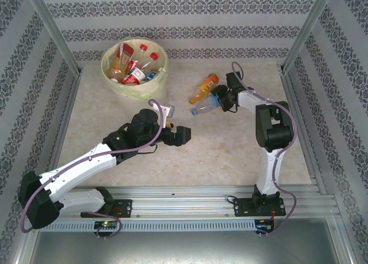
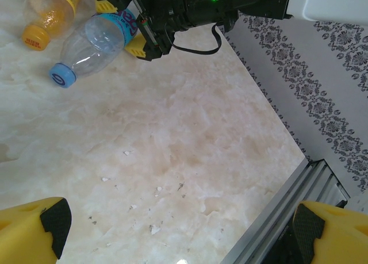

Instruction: Put the plastic bottles in the bin

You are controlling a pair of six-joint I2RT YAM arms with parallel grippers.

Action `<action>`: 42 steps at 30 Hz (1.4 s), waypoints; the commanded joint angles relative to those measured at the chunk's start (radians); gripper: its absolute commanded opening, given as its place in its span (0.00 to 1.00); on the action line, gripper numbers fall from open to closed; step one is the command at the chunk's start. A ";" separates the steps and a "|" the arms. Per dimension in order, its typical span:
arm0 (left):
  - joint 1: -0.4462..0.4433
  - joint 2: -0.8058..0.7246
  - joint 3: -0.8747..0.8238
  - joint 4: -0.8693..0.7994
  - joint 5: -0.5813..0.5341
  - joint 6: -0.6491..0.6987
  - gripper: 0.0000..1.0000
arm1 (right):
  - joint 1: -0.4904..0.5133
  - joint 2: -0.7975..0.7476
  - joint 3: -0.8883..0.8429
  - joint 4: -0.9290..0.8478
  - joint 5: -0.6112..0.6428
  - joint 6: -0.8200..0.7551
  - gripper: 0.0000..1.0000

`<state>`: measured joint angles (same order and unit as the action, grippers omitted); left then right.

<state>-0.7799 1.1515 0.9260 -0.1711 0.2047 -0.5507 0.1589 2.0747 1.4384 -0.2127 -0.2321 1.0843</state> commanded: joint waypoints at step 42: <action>-0.015 0.191 0.086 0.212 0.269 -0.066 1.00 | 0.177 -1.191 -0.587 -0.199 -0.218 -0.385 0.66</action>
<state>-0.7799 1.3422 1.0260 -0.0631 0.4274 -0.5823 0.3305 0.8993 0.8474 -0.4091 -0.3958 0.7006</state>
